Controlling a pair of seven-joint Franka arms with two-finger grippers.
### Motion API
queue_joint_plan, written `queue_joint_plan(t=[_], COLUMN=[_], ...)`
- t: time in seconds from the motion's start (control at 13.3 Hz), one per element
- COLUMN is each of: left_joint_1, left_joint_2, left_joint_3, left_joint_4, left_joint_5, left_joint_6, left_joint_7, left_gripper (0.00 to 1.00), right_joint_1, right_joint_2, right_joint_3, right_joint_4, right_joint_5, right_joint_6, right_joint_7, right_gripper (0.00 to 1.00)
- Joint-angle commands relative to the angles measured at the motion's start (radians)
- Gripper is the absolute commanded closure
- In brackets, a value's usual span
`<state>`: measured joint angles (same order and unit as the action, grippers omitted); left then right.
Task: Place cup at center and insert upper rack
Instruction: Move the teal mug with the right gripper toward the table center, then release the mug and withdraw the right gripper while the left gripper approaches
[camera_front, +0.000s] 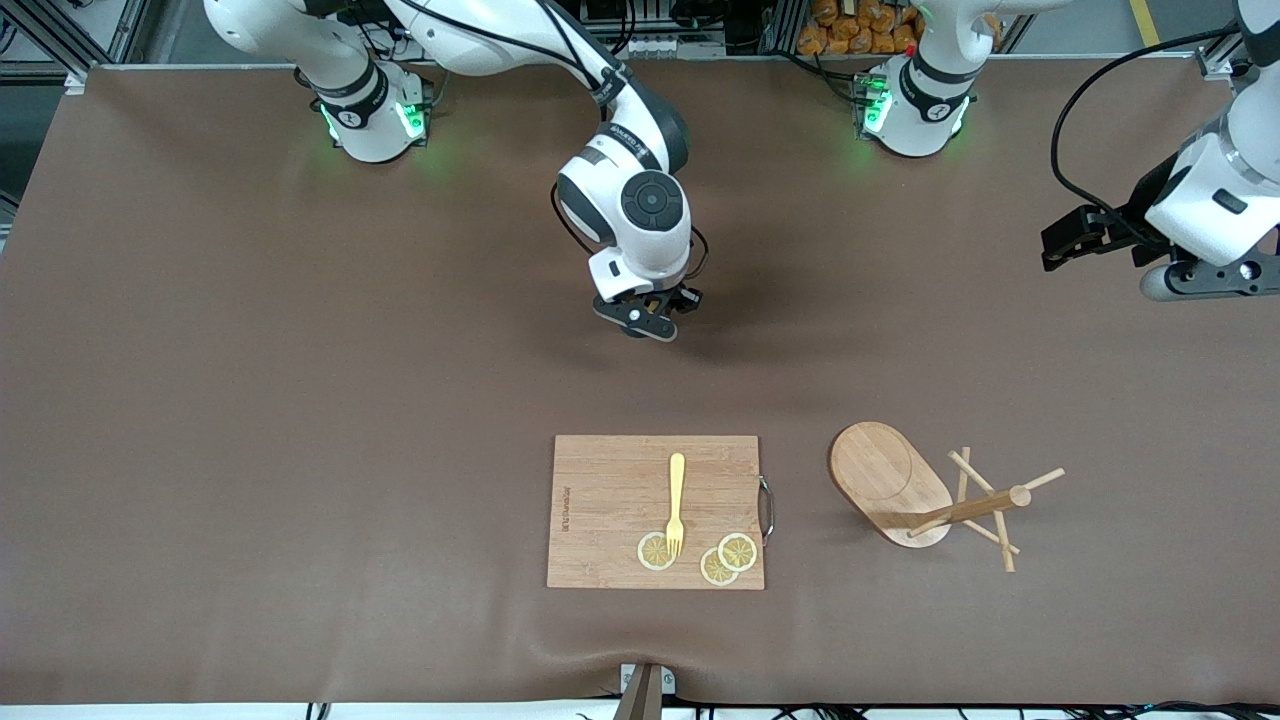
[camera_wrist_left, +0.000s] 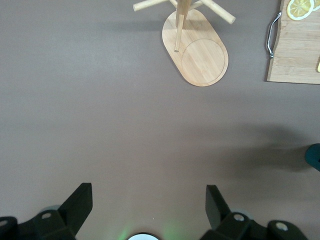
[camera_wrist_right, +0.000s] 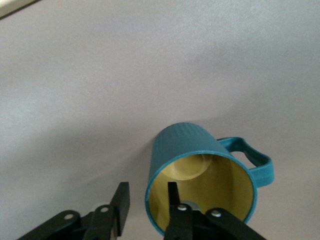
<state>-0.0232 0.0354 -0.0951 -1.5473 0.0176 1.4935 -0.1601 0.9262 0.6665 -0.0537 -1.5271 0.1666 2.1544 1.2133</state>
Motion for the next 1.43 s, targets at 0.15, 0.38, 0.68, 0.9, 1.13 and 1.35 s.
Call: queue_joint_plan(t=[0.15,0.38,0.68,0.9,1.13,1.35], left_joint_1=[0.002,0.0,-0.003,-0.027,-0.035,-0.035], left_joint_2=[0.004,0.015,0.017,0.017,0.05,0.078], left_joint_3=[-0.002,-0.002,-0.005,-0.006,-0.011,-0.067], left_joint_4=[0.015,0.036,0.038,0.036,0.039,0.082], left_joint_5=[-0.011,-0.011,-0.008,-0.008,-0.01,-0.005], left_joint_6=[-0.001,-0.001,-0.001,-0.003,-0.001,0.005], left_joint_7=[-0.009,-0.007,-0.009,-0.016,-0.038,-0.041], left_gripper=[0.0,0.0,0.0,0.0,0.0,0.0], right_joint_1=[-0.027,-0.084,-0.239,-0.378,-0.519,-0.674], right_joint_2=[-0.017,-0.102,-0.275,-0.398,-0.511,-0.562], right_joint_3=[0.0,-0.002,-0.005,-0.006,-0.008,-0.006], right_joint_4=[0.093,0.162,0.162,0.16,0.157,0.153], right_joint_5=[0.033,0.027,0.021,0.019,0.014,-0.035], right_joint_6=[-0.075,-0.241,-0.468,-0.606,-0.717,-0.748], right_joint_7=[0.011,-0.136,-0.42,-0.659,-0.823,-1.061], right_gripper=[0.18,0.0,0.0,0.0,0.0,0.0])
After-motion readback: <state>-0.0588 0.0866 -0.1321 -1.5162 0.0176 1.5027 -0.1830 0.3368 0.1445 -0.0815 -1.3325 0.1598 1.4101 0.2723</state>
